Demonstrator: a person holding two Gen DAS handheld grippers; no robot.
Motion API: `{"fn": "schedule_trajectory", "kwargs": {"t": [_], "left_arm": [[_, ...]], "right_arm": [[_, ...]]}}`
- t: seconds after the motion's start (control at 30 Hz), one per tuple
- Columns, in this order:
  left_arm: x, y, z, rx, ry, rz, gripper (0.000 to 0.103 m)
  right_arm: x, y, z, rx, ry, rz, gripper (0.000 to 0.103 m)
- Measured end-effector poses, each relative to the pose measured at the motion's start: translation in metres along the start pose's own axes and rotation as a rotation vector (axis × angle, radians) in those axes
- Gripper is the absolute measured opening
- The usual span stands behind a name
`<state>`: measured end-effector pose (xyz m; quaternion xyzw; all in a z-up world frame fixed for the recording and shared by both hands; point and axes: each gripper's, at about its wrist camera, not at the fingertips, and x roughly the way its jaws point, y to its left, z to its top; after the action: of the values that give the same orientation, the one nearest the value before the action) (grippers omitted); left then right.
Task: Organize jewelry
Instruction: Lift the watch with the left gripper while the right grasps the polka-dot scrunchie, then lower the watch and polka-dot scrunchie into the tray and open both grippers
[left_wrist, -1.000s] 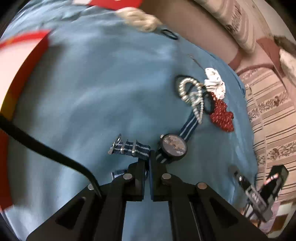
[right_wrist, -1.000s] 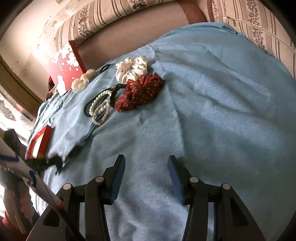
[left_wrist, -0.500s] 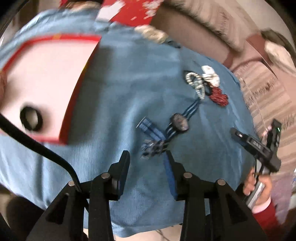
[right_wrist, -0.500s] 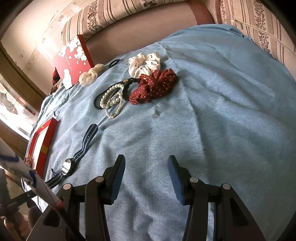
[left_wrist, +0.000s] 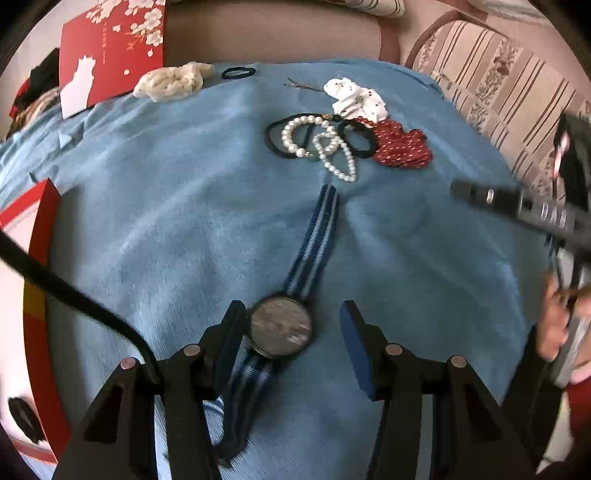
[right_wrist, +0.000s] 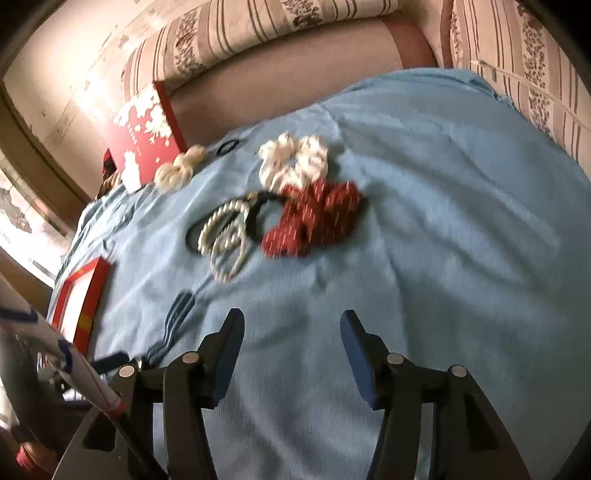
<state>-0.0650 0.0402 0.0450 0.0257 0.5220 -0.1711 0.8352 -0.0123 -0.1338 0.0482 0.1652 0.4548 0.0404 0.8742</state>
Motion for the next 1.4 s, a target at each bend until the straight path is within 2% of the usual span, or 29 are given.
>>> {"fn": "schedule_trajectory", "kwargs": {"t": [0.1,0.27,0.37,0.4,0.43,0.47,0.5,0.6,0.83,1.0,1.13,1.23,1.4], "left_arm": [[0.002,0.007,-0.002,-0.016,-0.002,-0.034,0.054],[0.009,0.01,-0.003,-0.029,-0.007,-0.078,0.064],[0.01,0.008,-0.001,-0.033,-0.013,-0.081,0.064],[0.011,0.007,-0.001,-0.034,-0.014,-0.08,0.064],[0.012,0.005,-0.001,-0.031,-0.016,-0.07,0.064],[0.012,0.003,-0.001,-0.024,-0.017,-0.052,0.054],[0.013,0.0,-0.001,-0.012,-0.02,-0.008,0.044],[0.009,0.001,-0.002,-0.02,-0.023,-0.02,0.04],[-0.025,0.007,-0.016,-0.067,-0.067,-0.008,0.04],[-0.08,0.02,-0.029,-0.123,-0.157,0.027,0.04],[-0.119,0.042,-0.039,-0.184,-0.213,0.062,0.04],[-0.147,0.071,-0.046,-0.252,-0.247,0.087,0.04],[-0.176,0.135,-0.06,-0.368,-0.269,0.19,0.04]], "right_arm": [[0.008,-0.004,0.018,0.023,-0.018,0.003,0.064],[0.039,-0.012,0.043,0.091,0.004,0.011,0.065],[0.053,-0.016,0.049,0.125,0.02,0.005,0.065],[0.058,-0.017,0.05,0.126,0.029,-0.002,0.061],[0.06,-0.017,0.05,0.125,0.036,-0.002,0.054],[0.064,-0.018,0.049,0.124,0.051,-0.003,0.032],[0.065,-0.018,0.048,0.121,0.065,-0.005,0.023],[0.056,-0.019,0.04,0.11,0.066,-0.003,0.014],[0.009,-0.006,0.019,0.041,0.027,-0.006,0.012],[-0.03,0.022,0.009,-0.024,-0.012,0.039,0.012],[-0.052,0.061,0.005,-0.094,-0.032,0.101,0.012],[-0.058,0.099,0.002,-0.157,-0.027,0.152,0.012],[-0.049,0.169,-0.008,-0.258,0.012,0.235,0.012]]}}
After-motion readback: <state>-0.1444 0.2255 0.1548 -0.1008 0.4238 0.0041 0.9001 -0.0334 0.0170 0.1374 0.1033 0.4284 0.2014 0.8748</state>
